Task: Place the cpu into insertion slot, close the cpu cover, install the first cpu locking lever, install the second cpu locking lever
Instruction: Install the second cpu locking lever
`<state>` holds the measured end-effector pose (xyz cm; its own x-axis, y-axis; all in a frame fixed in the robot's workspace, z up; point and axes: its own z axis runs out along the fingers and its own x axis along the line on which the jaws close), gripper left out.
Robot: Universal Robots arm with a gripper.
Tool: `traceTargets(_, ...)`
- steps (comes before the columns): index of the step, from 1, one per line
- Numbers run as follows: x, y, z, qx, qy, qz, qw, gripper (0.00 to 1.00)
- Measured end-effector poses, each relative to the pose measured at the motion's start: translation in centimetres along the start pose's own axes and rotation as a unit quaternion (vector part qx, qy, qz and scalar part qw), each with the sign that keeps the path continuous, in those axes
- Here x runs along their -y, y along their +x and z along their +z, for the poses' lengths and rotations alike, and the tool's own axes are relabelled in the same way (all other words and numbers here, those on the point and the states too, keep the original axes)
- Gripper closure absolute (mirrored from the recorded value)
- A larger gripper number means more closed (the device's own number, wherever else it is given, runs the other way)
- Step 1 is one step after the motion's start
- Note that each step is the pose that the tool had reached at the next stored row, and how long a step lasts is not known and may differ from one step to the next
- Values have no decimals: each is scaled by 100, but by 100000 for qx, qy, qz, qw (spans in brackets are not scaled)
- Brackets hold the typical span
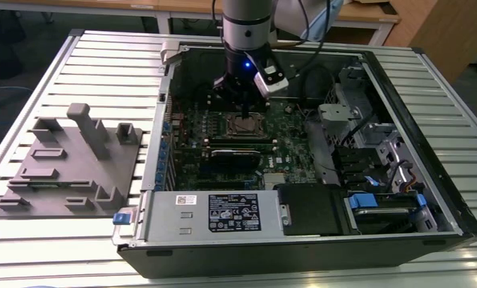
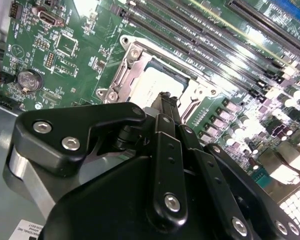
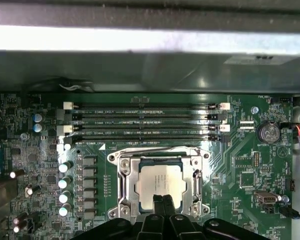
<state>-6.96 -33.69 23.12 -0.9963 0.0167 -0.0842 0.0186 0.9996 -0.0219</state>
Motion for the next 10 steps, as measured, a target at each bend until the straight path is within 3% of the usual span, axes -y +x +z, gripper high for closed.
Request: traceTargets(10,117,-2,2,-3,0,2,100000,89)
